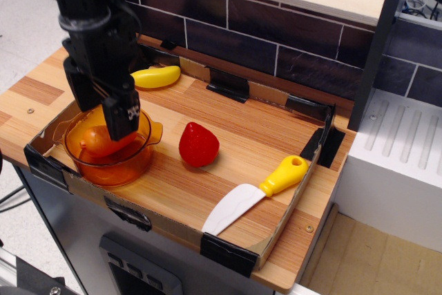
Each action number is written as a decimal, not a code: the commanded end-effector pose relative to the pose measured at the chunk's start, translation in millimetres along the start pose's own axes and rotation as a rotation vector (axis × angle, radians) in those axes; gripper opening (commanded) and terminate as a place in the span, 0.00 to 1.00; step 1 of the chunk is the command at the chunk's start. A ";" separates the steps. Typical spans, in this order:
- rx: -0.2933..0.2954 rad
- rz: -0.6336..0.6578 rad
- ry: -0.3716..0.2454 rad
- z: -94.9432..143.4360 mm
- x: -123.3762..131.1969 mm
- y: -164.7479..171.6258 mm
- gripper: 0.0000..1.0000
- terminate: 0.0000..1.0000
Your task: Take carrot out of pot
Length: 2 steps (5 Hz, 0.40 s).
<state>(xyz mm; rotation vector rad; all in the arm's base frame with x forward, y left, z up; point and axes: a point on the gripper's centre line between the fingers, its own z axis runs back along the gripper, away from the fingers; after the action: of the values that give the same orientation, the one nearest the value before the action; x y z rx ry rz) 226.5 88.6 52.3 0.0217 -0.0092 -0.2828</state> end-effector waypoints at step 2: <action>0.066 0.006 0.009 -21.2 12.8 2.3 1.00 0.00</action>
<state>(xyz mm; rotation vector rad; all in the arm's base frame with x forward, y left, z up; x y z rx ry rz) 229.7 86.8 25.5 0.0770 0.0183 -0.2711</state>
